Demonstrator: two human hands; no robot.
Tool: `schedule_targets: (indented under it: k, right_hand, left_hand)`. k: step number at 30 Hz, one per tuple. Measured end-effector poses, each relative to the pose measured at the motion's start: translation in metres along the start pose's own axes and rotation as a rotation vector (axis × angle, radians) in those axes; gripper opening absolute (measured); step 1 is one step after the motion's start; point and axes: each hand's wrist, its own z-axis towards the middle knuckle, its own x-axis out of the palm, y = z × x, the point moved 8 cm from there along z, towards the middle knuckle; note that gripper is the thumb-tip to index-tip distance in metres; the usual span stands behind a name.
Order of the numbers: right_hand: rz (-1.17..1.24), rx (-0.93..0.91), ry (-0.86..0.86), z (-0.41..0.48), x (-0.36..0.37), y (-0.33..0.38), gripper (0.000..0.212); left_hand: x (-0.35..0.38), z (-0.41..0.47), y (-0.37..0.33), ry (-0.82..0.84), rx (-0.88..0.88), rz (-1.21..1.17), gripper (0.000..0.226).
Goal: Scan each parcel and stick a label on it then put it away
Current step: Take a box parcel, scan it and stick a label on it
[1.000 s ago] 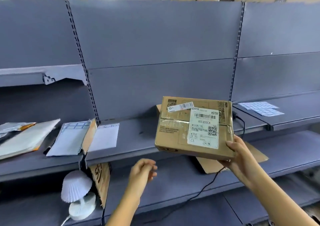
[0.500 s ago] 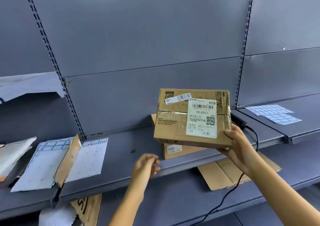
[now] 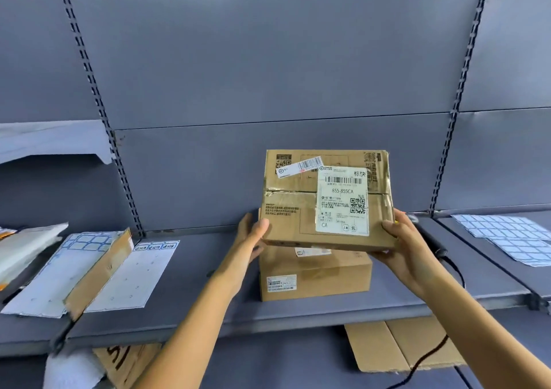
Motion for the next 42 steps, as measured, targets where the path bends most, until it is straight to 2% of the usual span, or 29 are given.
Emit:
schedule_targets:
  k: [2,7,10,13,15,17,18,19,21,23,26,33,38,42]
  right_hand:
    - [-0.015,-0.008,0.007,0.01,-0.006,0.0,0.083]
    - [0.012,-0.003,0.011,0.039,-0.012,-0.006,0.085]
    - [-0.019,-0.003,0.073,0.054,-0.005,-0.011,0.101]
    - [-0.151,0.026,0.117,0.062,-0.004,-0.016,0.096]
    - [-0.408,0.017,-0.004,0.066,-0.022,-0.01,0.084]
    - [-0.793,-0.062,-0.329,0.068,-0.076,0.013,0.061]
    - [-0.955,-0.081,-0.48,0.065,-0.107,0.027,0.058]
    - [-1.056,-0.037,-0.581,0.063,-0.137,0.034,0.062]
    - [-1.179,0.189,-0.673,0.058,-0.193,0.03,0.079]
    - [-1.187,0.389,-0.652,0.057,-0.229,0.011,0.076]
    - [-1.188,0.5,-0.557,0.062,-0.243,-0.019,0.067]
    - [-1.267,0.433,-0.532,0.086,-0.234,-0.037,0.058]
    - [-1.336,0.45,-0.559,0.095,-0.225,-0.037,0.054]
    - [-1.22,0.47,-0.575,0.098,-0.217,-0.046,0.044]
  left_hand:
    - [0.009,0.015,0.003,0.087,-0.008,-0.022,0.125]
    - [0.019,0.044,0.008,0.228,-0.02,-0.074,0.112]
    - [0.012,0.057,0.014,0.218,0.007,-0.112,0.11]
    - [0.001,0.065,0.023,0.144,0.038,-0.183,0.109]
    - [-0.004,0.069,0.026,0.117,0.072,-0.186,0.106]
    - [-0.007,0.071,0.029,0.107,0.095,-0.199,0.101]
    - [-0.009,0.073,0.03,0.098,0.097,-0.209,0.1]
    - [-0.012,0.075,0.03,0.089,0.095,-0.217,0.1]
    - [-0.017,0.078,0.033,0.083,0.087,-0.206,0.1]
    - [-0.019,0.082,0.038,0.1,0.086,-0.178,0.101]
    - [-0.017,0.086,0.047,0.106,0.07,-0.168,0.102]
    - [-0.014,0.094,0.053,0.121,0.087,-0.232,0.103]
    - [-0.015,0.096,0.056,0.112,0.062,-0.225,0.111]
    - [-0.015,0.096,0.059,0.111,0.042,-0.208,0.118]
